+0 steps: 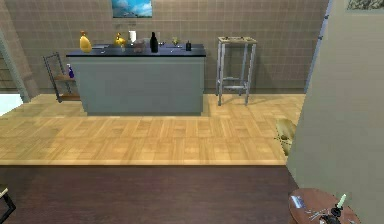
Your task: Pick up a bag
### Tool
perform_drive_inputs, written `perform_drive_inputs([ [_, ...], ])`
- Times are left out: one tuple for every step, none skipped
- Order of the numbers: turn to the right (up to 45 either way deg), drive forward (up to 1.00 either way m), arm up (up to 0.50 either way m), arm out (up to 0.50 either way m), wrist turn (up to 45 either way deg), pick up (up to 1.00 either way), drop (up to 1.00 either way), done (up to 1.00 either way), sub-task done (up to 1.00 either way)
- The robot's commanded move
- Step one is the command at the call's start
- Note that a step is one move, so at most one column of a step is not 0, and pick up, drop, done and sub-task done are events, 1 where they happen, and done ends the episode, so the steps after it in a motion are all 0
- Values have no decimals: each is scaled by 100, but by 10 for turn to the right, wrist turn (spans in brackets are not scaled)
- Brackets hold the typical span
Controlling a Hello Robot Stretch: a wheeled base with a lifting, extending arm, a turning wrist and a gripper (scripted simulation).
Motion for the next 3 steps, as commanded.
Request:
perform_drive_inputs([
  [0, 0, 0, 0, 0, 100, 0, 0, 0],
  [0, 0, 10, 0, 0, 0, 0, 0, 0],
  [0, 0, 0, 0, 0, 0, 0, 100, 0],
])
